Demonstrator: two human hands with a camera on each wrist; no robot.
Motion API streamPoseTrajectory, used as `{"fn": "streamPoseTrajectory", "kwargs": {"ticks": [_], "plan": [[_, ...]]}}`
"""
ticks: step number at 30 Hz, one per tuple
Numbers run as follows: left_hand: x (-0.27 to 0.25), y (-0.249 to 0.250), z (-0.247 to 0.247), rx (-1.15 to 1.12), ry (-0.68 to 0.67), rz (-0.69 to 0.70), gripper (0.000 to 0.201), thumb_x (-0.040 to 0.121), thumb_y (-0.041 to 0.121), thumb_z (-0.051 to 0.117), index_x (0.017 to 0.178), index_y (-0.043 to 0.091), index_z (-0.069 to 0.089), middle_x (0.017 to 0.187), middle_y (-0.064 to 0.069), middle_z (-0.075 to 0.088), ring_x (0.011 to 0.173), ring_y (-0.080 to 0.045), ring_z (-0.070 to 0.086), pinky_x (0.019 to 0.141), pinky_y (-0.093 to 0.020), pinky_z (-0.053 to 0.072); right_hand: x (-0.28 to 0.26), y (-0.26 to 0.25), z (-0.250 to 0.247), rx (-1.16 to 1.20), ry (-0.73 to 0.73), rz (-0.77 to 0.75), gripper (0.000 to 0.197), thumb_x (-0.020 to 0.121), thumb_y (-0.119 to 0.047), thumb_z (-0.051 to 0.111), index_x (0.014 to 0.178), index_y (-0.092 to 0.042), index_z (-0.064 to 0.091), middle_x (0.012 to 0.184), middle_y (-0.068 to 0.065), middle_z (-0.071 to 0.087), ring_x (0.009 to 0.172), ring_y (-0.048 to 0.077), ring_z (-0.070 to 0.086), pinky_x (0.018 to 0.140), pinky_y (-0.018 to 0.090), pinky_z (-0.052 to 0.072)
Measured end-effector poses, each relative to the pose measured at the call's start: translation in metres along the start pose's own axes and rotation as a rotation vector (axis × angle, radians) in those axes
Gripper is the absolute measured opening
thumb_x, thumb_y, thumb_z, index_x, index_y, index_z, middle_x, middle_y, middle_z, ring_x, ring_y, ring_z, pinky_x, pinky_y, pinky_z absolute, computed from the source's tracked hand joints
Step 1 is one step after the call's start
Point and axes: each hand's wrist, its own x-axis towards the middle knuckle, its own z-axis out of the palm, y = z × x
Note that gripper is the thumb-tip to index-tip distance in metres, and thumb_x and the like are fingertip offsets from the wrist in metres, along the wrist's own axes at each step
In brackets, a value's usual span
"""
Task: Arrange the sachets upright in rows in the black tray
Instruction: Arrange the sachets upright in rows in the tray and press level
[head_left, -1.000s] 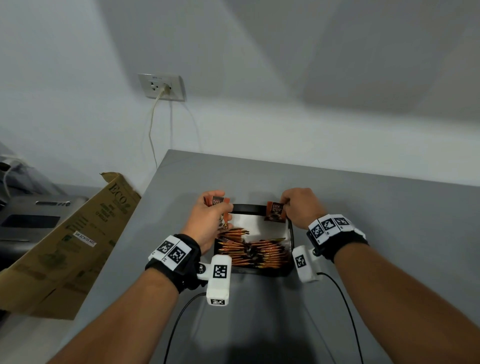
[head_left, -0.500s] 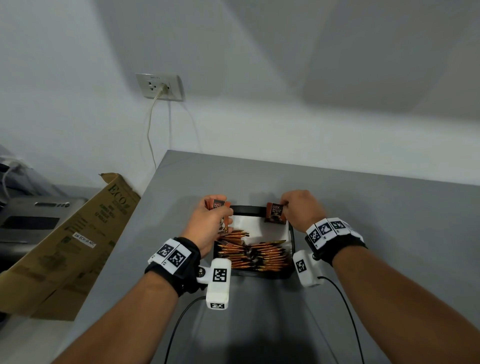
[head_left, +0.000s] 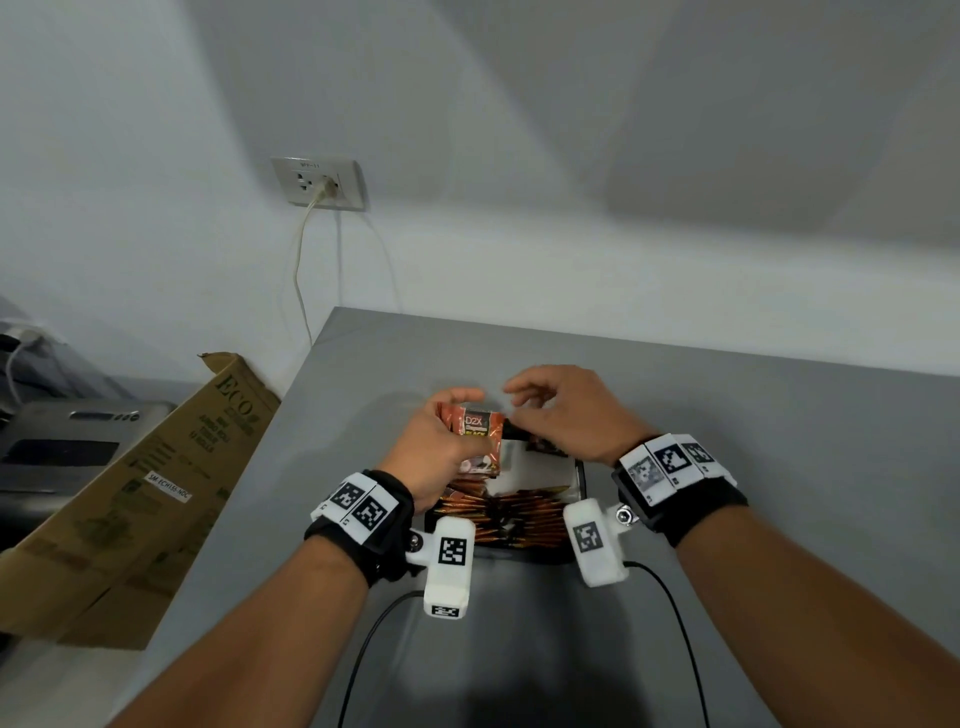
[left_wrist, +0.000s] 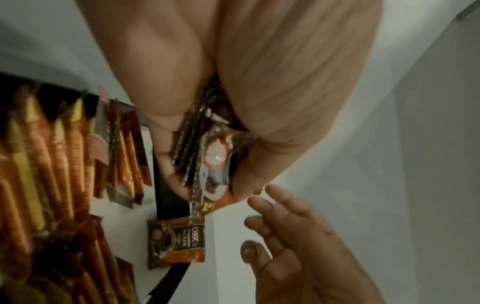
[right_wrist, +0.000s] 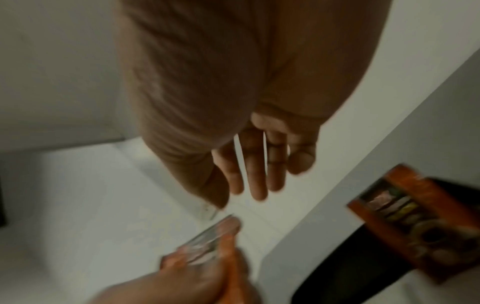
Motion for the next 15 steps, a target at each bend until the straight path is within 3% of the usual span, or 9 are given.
{"fn": "streamPoseTrajectory", "kwargs": {"ticks": [3,6,10,15], "plan": [[0.003,0.005,0.008,-0.005,-0.069,0.027,0.066,0.059,-0.012,0.078,0.117,0.013,0.059,0.093,-0.014,0.068,0.077,-0.021,0.067,0.071,-0.036,0.058,-0.001,-0.018,0.001,0.029,-0.082,-0.038,0.016,0.082,-0.012,0.075,0.093,-0.024,0.077,0.083,-0.007,0.074,0.071,-0.006,0.064,0.067,0.006,0.047],[0.006,0.007,0.008,0.030,-0.049,0.014,0.069,0.057,-0.009,0.081,0.118,0.013,0.058,0.095,-0.013,0.069,0.077,-0.021,0.068,0.071,-0.036,0.056,0.002,-0.023,-0.001,-0.022,-0.083,-0.038,0.014,0.081,-0.006,0.073,0.086,-0.019,0.078,0.076,-0.004,0.075,0.068,0.001,0.066,0.065,0.007,0.048],[0.012,0.007,-0.004,0.074,0.132,-0.002,0.050,0.077,-0.002,0.077,0.118,0.019,0.056,0.107,-0.012,0.063,0.073,-0.019,0.065,0.063,-0.031,0.052,0.014,-0.010,-0.003,-0.157,0.005,0.026,0.016,0.085,-0.008,0.067,0.088,-0.019,0.077,0.081,-0.005,0.074,0.075,0.011,0.069,0.071,0.024,0.057],[0.013,0.008,-0.027,0.055,0.251,-0.011,0.038,0.090,-0.005,0.057,0.124,0.011,0.052,0.088,-0.012,0.054,0.061,-0.014,0.050,0.059,-0.029,0.046,0.031,0.014,0.012,-0.416,-0.090,0.087,0.021,0.088,-0.009,0.061,0.093,-0.021,0.077,0.098,0.003,0.074,0.085,0.021,0.068,0.082,0.038,0.059]]}}
